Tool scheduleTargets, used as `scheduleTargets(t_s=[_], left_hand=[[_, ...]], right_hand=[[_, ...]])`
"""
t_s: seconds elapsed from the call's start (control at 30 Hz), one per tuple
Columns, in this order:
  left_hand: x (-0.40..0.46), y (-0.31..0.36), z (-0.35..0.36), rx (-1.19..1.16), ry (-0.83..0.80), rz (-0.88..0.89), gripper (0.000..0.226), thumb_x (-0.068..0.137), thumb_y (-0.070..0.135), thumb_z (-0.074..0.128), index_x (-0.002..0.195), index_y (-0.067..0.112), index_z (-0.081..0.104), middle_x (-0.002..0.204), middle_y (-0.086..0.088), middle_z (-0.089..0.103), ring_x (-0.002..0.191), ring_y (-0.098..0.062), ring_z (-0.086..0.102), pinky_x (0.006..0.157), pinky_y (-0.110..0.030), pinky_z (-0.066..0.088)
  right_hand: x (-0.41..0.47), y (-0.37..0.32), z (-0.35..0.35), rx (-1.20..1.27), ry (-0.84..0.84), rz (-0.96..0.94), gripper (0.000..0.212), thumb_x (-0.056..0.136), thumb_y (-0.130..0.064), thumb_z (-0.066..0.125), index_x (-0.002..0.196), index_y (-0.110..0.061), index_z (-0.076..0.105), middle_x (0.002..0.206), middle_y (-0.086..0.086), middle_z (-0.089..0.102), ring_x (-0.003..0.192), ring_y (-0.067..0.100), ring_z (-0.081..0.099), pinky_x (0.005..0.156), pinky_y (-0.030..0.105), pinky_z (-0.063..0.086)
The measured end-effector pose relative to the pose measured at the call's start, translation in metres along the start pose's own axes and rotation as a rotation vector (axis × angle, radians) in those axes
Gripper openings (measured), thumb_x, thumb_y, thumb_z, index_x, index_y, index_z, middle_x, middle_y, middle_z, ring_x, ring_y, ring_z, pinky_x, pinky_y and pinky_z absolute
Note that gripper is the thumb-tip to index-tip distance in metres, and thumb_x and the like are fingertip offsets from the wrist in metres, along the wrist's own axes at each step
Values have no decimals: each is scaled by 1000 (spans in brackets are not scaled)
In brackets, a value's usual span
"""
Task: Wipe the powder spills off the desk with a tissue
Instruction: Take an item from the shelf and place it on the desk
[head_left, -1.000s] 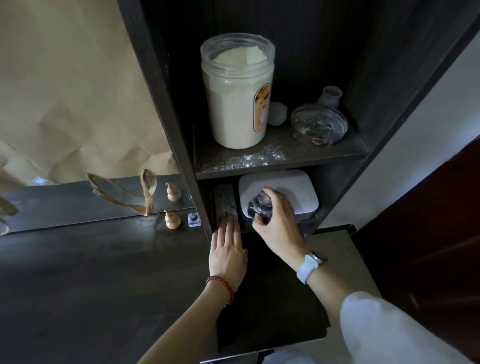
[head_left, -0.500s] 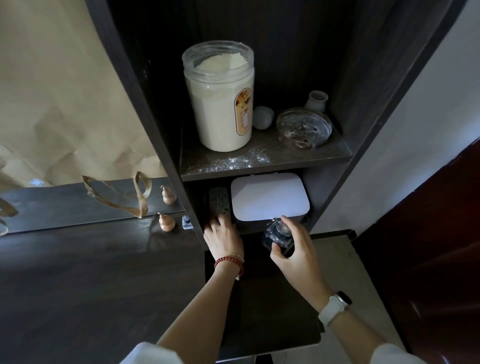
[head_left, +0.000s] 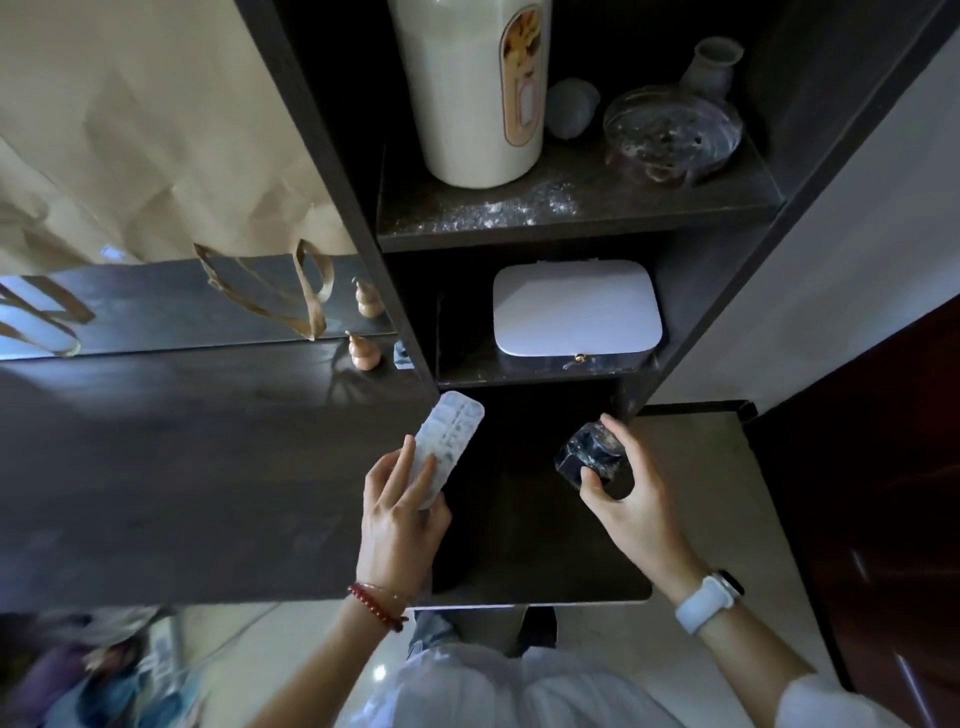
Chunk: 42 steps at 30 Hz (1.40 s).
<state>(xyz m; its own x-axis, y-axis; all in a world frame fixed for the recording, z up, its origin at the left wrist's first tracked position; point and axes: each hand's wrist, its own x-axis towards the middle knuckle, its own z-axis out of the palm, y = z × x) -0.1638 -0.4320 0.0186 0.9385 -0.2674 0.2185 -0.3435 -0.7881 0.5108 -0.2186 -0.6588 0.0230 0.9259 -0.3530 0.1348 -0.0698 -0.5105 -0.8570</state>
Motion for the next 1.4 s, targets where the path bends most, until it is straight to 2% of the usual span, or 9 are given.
scheduleTargets(t_s=[0.1,0.27,0.37,0.6,0.83,0.93,1.1,1.23,1.4], left_hand=[[-18,-8,2,51,-123,178,48,58,-7,78,104,-2,66,121,-25,57,104,-43,56,86,-47,49],[-4,7,49,58,-369,365,47,58,-5,76,104,-3,65,119,-26,59,102,-40,60,79,-43,56],[9,10,94,68,-551,423,45,67,-4,68,111,-3,61,126,-26,54,108,-39,56,82,-40,56],[8,-17,187,292,-945,272,55,94,11,34,145,16,14,156,-4,5,141,-24,8,114,-36,23],[14,-35,200,384,-860,199,66,88,-3,36,145,15,7,151,-8,16,135,-27,20,112,-37,27],[15,-40,204,373,-850,151,67,87,-5,37,144,15,11,149,-5,20,133,-26,24,109,-36,32],[15,-34,196,396,-780,78,71,86,20,53,144,20,12,148,-5,21,133,-26,24,113,-40,21],[10,-10,165,263,-630,-18,59,85,26,52,139,20,30,143,-6,33,133,-26,26,113,-41,18],[-3,1,91,79,-333,48,39,67,12,71,106,12,64,111,-9,65,102,-29,62,87,-42,49]], right_hand=[[-14,15,0,14,-42,76,59,77,0,67,130,-12,45,123,9,55,115,18,53,100,25,41],[-29,43,-1,-31,-11,250,58,78,-5,67,130,-18,45,116,-4,52,108,10,50,87,-5,31],[-32,64,-2,-63,4,319,58,79,-8,67,131,-19,43,118,-4,51,108,6,46,88,6,32],[-37,107,-4,-168,53,321,56,75,-3,71,126,-9,48,116,9,58,105,12,51,90,24,41],[-31,109,-1,-170,20,276,58,74,-5,72,126,-8,48,120,11,57,109,15,53,90,11,40],[-28,108,0,-156,-6,263,58,75,-5,71,127,-11,47,122,8,56,112,17,53,95,18,42],[-25,101,2,-149,-26,235,56,77,-6,68,128,-13,47,122,6,55,113,16,52,96,24,41],[-25,85,6,-165,-33,167,56,75,-1,70,126,-6,49,119,12,58,110,22,56,95,29,45],[-25,44,26,-116,-66,101,58,73,0,71,126,-6,49,120,12,58,111,23,56,97,34,46]])
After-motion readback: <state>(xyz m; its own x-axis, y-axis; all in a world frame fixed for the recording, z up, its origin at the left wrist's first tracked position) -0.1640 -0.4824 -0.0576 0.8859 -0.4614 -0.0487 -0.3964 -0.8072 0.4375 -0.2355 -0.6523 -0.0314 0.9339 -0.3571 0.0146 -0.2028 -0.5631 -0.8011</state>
